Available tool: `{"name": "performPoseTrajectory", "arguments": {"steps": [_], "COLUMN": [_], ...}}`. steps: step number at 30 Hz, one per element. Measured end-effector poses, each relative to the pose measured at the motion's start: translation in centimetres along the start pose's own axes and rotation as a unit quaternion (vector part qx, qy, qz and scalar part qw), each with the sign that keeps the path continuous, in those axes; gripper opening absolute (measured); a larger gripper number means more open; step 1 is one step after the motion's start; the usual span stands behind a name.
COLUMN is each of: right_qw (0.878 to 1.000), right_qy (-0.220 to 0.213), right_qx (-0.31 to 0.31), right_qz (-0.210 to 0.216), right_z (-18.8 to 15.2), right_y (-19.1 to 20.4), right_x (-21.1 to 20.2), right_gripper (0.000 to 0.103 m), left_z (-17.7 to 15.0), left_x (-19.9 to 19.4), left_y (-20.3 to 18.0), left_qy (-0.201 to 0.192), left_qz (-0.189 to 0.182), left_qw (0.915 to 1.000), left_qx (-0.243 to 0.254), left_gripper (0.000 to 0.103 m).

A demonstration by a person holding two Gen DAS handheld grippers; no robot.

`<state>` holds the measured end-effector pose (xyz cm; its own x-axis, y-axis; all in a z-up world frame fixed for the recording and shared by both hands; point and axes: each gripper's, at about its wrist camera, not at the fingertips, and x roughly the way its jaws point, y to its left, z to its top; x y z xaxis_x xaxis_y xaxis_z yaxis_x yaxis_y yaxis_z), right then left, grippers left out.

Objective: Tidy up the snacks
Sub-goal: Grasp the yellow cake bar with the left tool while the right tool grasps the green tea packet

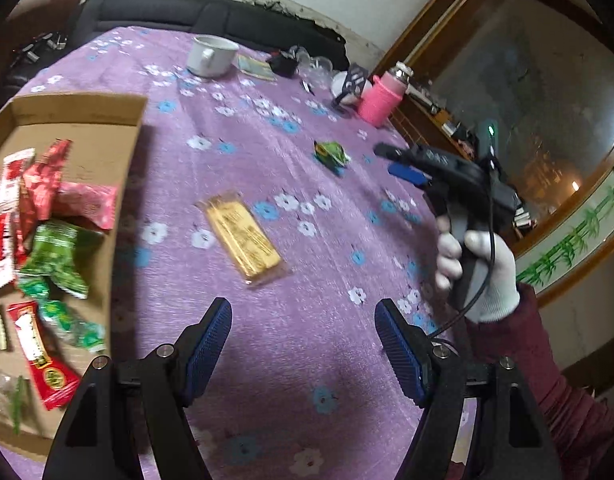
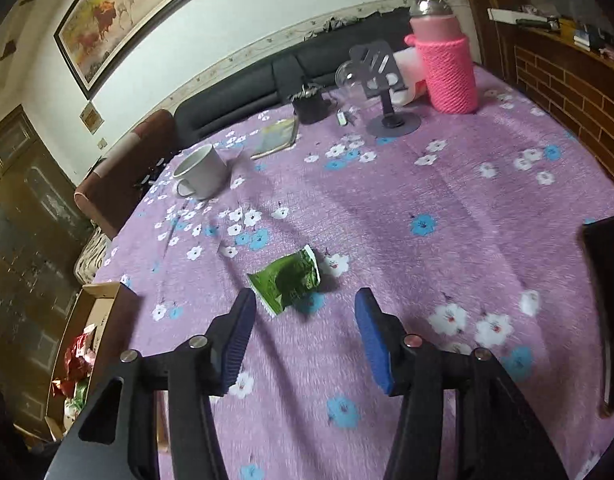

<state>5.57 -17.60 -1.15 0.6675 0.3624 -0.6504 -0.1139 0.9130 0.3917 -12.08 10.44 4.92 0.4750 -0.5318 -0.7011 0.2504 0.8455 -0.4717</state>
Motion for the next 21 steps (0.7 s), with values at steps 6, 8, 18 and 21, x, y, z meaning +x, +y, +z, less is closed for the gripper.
{"name": "performPoseTrajectory", "arguments": {"steps": [6, 8, 18, 21], "right_qw": [0.999, 0.999, 0.999, 0.998], "right_qy": [0.032, 0.038, 0.041, 0.044], "right_qx": [0.013, 0.020, 0.020, 0.029], "right_qz": [0.000, -0.001, 0.014, 0.026], "right_z": [0.6, 0.9, 1.2, 1.3], "right_y": [1.0, 0.8, 0.5, -0.3], "right_x": [4.2, 5.4, 8.0, 7.7], "right_gripper": [0.055, 0.055, 0.038, 0.038], "left_z": [0.1, 0.2, 2.7, 3.3], "left_x": [1.4, 1.8, 6.1, 7.2], "left_y": [-1.1, -1.5, -1.2, -0.4], "left_qy": [0.021, 0.025, 0.038, 0.040], "left_qz": [0.023, 0.032, 0.084, 0.103], "left_qw": [0.9995, 0.9990, 0.9953, 0.9937], "left_qx": [0.008, 0.016, 0.028, 0.018], "left_gripper": [0.077, 0.077, 0.077, 0.077]}}
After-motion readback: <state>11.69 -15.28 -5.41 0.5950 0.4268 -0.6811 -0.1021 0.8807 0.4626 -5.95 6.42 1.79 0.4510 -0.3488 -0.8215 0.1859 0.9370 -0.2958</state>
